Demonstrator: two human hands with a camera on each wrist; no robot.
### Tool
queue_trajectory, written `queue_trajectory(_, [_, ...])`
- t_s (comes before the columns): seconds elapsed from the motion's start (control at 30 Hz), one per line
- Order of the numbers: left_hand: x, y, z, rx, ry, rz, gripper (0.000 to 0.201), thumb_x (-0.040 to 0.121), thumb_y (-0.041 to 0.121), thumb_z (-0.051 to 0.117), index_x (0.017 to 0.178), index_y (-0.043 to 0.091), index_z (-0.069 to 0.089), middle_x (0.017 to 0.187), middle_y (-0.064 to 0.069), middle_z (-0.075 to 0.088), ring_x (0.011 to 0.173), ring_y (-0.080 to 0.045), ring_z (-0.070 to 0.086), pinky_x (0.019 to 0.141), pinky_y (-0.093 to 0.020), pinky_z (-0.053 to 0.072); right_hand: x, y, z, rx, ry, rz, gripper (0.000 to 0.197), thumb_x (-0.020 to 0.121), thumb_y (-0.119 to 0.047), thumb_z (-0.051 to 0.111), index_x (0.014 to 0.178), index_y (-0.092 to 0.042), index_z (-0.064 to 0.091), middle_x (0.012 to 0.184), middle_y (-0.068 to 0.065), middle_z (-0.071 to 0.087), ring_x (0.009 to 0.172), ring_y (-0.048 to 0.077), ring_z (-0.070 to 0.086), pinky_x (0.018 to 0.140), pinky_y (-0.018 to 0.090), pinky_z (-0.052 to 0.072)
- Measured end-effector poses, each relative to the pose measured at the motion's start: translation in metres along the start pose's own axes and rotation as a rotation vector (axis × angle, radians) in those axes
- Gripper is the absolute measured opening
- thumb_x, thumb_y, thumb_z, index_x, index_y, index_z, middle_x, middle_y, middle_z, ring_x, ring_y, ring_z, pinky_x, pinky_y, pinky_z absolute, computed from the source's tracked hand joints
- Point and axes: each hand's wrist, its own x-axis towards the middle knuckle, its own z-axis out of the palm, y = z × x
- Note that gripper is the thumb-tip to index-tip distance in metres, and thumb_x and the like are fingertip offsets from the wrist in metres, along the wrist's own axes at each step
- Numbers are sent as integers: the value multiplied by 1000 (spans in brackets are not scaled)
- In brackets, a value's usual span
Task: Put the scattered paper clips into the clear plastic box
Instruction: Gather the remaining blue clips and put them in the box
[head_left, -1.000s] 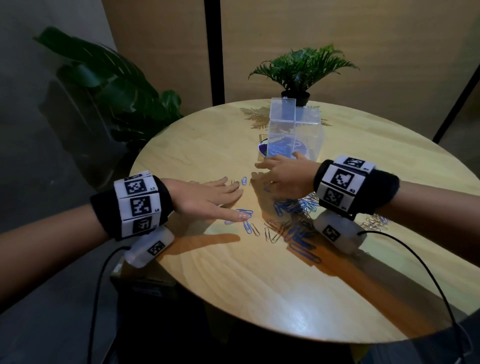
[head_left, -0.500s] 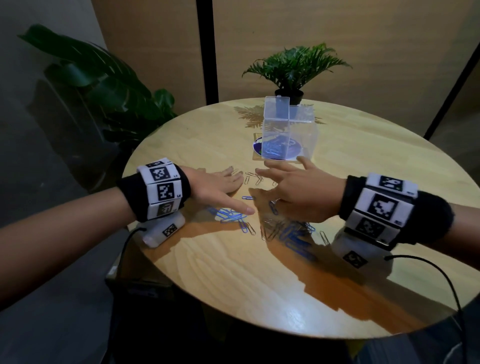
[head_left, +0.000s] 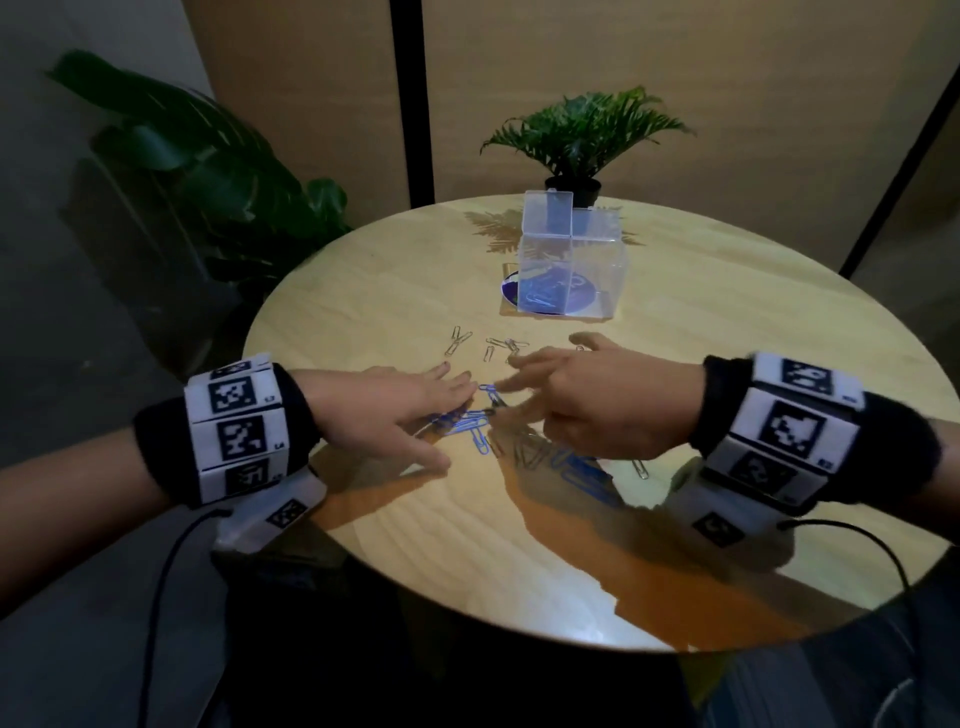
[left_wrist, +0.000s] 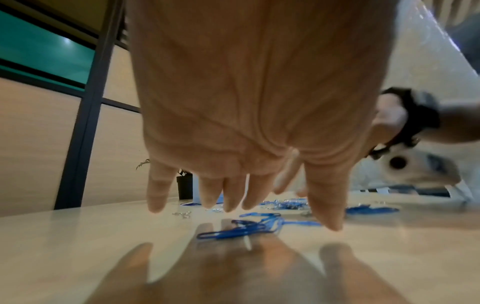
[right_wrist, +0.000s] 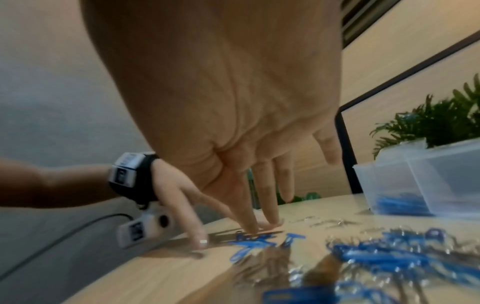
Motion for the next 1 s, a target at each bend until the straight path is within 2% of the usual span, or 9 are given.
queue_trajectory(0.1, [15, 1, -2, -13, 183, 57, 75, 89, 46, 56, 149, 17, 23, 155, -9, 29, 142, -21, 29, 113, -32, 28, -18, -9, 10, 7, -98, -111, 45, 99, -29, 27, 144, -29, 32, 155, -2, 25, 139, 19, 32, 106, 45, 34])
queue_trajectory(0.17, [25, 5, -5, 26, 265, 69, 67, 85, 49, 59, 142, 20, 39, 131, -12, 54, 120, -27, 51, 98, -37, 41, -28, -12, 21, 0, -155, -132, 49, 101, -29, 25, 150, -30, 17, 159, -4, 12, 142, 17, 27, 107, 44, 33])
queue_trajectory(0.27, [33, 9, -11, 90, 282, 47, 55, 82, 50, 62, 131, 26, 55, 112, -9, 58, 104, -26, 54, 88, -39, 46, -34, -5, 28, -3, -184, -55, 51, 102, -34, 19, 151, -33, 6, 161, -11, 0, 147, 8, 12, 114, 52, 22])
queue_trajectory(0.4, [29, 8, -13, 79, 314, 36, 42, 82, 41, 67, 121, 26, 64, 109, -6, 63, 102, -25, 58, 86, -40, 48, -36, 19, 23, 38, -232, 35, 52, 102, -32, 24, 151, -35, 5, 160, -16, -6, 147, 6, 8, 117, 51, 10])
queue_trajectory(0.57, [14, 5, -4, 49, 319, 81, 40, 83, 38, 66, 119, 20, 66, 109, -6, 64, 100, -23, 60, 86, -37, 47, -51, 45, 8, 28, -277, 42, 51, 98, -25, 39, 142, -48, 28, 160, -15, -9, 147, 3, -9, 119, 50, 8])
queue_trajectory(0.63, [8, 11, -2, 86, 322, 142, 41, 87, 41, 58, 122, 20, 60, 127, -7, 56, 115, -25, 55, 92, -36, 45, -57, 39, 9, 39, -313, 24, 49, 98, -25, 40, 138, -52, 33, 159, -17, -11, 146, 3, -14, 119, 53, 4])
queue_trajectory(0.73, [3, 29, 1, 252, 148, 158, 54, 96, 45, 37, 147, 28, 26, 159, 3, 13, 147, -17, 12, 112, -46, 27, -61, 24, 16, -5, -322, -9, 48, 97, -27, 38, 139, -49, 34, 158, -19, -13, 146, 4, -16, 118, 56, 1])
queue_trajectory(0.83, [6, 46, 3, 330, 18, 188, 57, 100, 38, 26, 151, 27, 4, 160, 10, -7, 147, -12, -11, 114, -58, 14, -63, 16, 18, 18, -296, -14, 49, 97, -29, 37, 141, -49, 29, 159, -17, -13, 146, 6, -16, 118, 55, -2])
queue_trajectory(1.0, [16, 56, 1, 319, 32, 207, 60, 100, 29, 26, 151, 26, -5, 159, 13, -11, 147, -11, -13, 112, -62, 13, -62, 27, 18, 39, -228, 69, 48, 99, -28, 34, 145, -43, 28, 159, -18, 2, 147, 5, -7, 118, 52, 7])
